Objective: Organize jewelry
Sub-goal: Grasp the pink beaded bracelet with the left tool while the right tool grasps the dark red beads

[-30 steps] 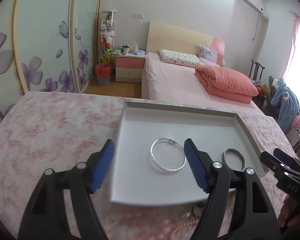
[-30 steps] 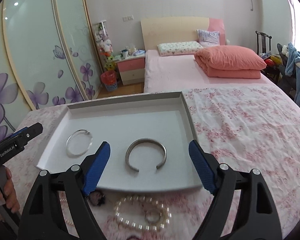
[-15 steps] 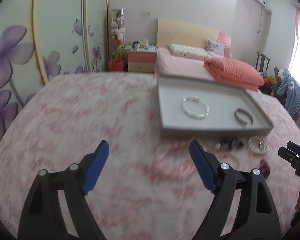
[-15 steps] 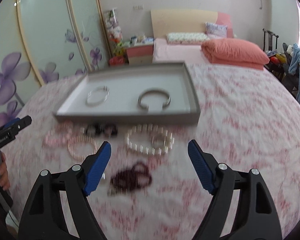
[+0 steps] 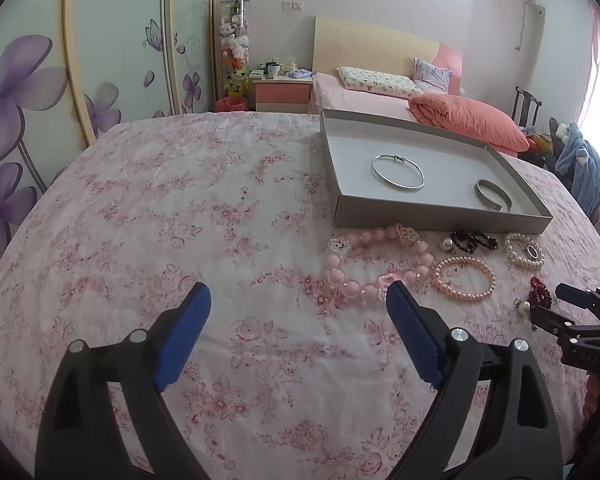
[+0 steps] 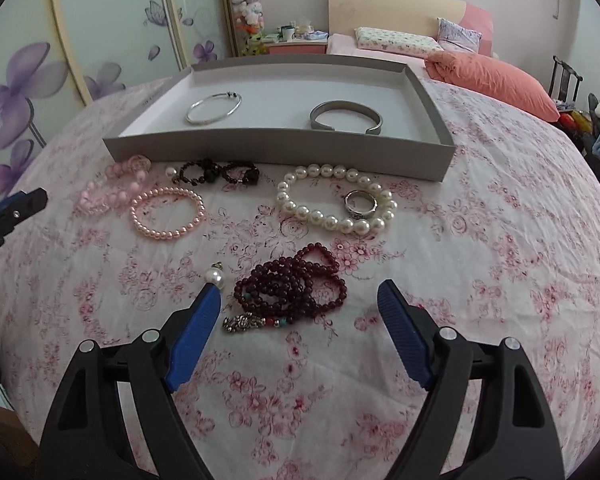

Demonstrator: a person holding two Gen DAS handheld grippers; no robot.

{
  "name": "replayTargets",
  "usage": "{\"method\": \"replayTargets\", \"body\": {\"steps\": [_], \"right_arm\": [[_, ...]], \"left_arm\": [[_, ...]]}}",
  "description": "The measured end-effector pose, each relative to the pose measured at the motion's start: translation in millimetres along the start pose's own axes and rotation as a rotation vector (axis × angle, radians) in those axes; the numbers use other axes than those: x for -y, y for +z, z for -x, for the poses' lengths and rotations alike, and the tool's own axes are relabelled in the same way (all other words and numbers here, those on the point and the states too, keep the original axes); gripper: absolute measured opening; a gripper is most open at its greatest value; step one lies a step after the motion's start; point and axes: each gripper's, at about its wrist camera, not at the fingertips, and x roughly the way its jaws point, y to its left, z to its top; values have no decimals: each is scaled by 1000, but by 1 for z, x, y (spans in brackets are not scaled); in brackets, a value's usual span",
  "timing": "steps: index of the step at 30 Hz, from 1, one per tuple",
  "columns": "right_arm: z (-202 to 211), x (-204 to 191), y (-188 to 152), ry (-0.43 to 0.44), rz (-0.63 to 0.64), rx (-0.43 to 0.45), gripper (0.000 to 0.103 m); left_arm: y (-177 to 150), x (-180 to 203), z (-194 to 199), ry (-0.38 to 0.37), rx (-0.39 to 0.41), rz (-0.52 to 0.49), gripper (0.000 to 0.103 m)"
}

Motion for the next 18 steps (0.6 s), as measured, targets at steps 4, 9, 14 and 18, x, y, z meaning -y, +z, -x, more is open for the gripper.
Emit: {"method": "replayTargets", "body": {"steps": [4,9,14,18], "right_arm": [[-1,-3,0,-11,32,7,64],[0,-3,1,-7,42,23,37],[3,2,-2,-4,36,29,15],[5,16,-4,-42,-16,38,14]], "left_arm": [[0,0,-2,1,-5,4,87],[1,4,-7,-2,-13,-1,87],[4,7,-13,-6,-24,-2,87],[9,11,-21,5,-36,-7,78]]}}
